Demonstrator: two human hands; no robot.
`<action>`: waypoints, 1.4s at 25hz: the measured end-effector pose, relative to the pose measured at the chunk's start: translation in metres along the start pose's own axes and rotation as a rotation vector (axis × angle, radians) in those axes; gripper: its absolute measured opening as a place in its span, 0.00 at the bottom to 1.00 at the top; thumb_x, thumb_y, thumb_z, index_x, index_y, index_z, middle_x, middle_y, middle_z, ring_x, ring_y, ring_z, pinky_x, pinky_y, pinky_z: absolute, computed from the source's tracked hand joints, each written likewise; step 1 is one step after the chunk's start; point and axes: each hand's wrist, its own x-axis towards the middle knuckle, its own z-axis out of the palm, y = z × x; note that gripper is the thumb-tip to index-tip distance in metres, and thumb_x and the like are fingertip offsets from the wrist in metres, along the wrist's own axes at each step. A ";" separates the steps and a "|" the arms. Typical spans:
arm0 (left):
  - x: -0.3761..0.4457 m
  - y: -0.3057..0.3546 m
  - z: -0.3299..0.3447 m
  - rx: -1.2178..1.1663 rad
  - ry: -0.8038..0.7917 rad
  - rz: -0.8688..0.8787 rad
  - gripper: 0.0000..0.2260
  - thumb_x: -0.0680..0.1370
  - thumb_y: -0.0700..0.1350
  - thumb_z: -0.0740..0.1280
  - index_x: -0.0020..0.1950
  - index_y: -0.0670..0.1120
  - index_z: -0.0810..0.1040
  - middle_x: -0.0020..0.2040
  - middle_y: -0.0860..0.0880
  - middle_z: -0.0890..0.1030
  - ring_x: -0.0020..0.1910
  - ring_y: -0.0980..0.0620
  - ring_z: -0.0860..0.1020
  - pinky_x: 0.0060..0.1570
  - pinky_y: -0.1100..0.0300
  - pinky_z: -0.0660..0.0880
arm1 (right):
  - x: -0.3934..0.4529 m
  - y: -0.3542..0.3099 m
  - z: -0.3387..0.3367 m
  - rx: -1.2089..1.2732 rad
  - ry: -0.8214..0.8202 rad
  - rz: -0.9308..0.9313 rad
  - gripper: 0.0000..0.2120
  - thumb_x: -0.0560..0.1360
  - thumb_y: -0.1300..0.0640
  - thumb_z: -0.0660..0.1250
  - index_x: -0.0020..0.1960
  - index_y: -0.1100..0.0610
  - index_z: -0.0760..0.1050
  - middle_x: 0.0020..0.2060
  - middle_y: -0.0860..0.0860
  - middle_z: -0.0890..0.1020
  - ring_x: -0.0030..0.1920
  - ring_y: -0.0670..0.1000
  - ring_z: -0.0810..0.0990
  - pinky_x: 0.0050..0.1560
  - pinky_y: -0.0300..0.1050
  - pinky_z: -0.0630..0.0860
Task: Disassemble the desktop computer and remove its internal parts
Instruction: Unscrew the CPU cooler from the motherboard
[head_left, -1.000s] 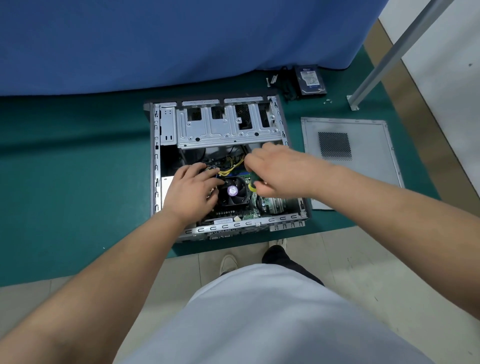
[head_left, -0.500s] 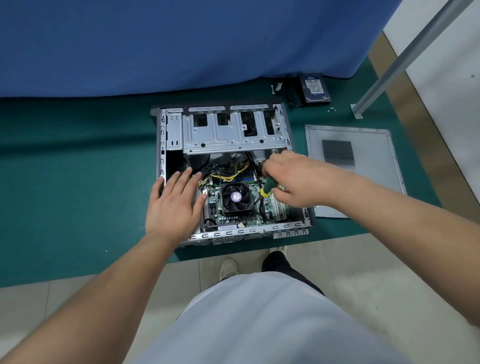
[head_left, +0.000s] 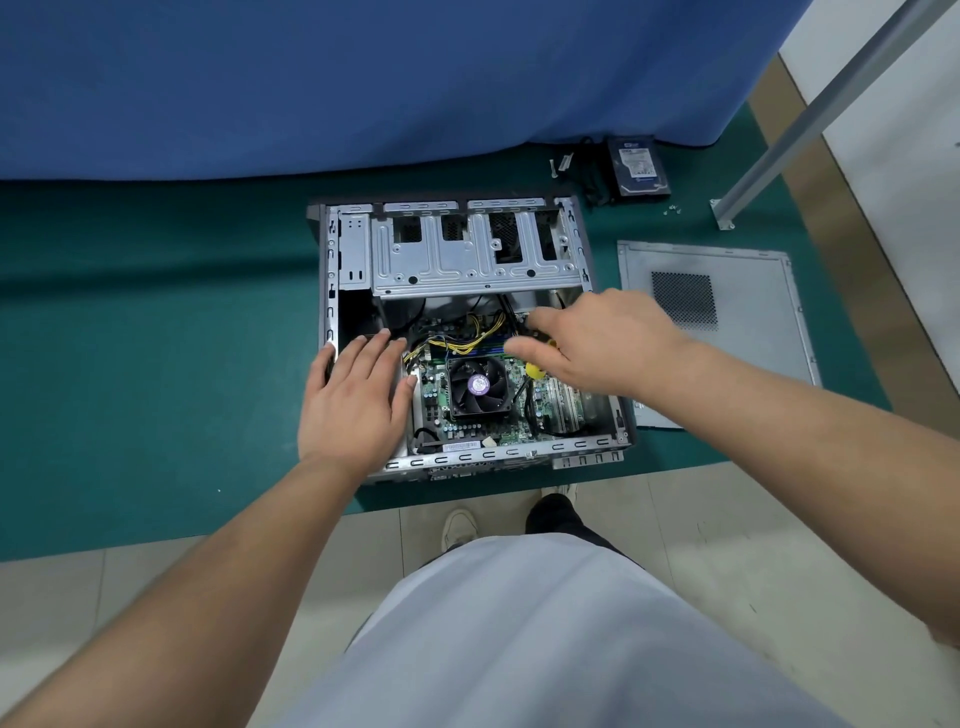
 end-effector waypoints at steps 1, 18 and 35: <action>0.000 0.000 0.000 -0.001 0.004 -0.001 0.25 0.85 0.59 0.48 0.79 0.53 0.68 0.78 0.53 0.70 0.78 0.51 0.65 0.79 0.46 0.53 | 0.001 -0.003 0.001 -0.059 0.049 0.046 0.33 0.80 0.29 0.39 0.58 0.49 0.73 0.29 0.48 0.72 0.31 0.54 0.73 0.29 0.42 0.67; 0.000 0.001 0.000 -0.018 0.002 -0.012 0.24 0.85 0.59 0.49 0.78 0.54 0.69 0.77 0.53 0.71 0.77 0.51 0.66 0.79 0.46 0.53 | 0.003 0.002 -0.001 0.166 -0.088 -0.263 0.21 0.79 0.37 0.56 0.65 0.48 0.70 0.48 0.49 0.77 0.51 0.53 0.76 0.46 0.50 0.76; 0.000 0.001 0.001 0.003 0.018 -0.008 0.23 0.85 0.59 0.51 0.77 0.53 0.70 0.76 0.53 0.72 0.76 0.51 0.68 0.79 0.46 0.54 | 0.003 0.001 0.008 0.032 0.069 -0.136 0.22 0.83 0.39 0.53 0.66 0.54 0.66 0.36 0.50 0.76 0.38 0.56 0.76 0.36 0.49 0.75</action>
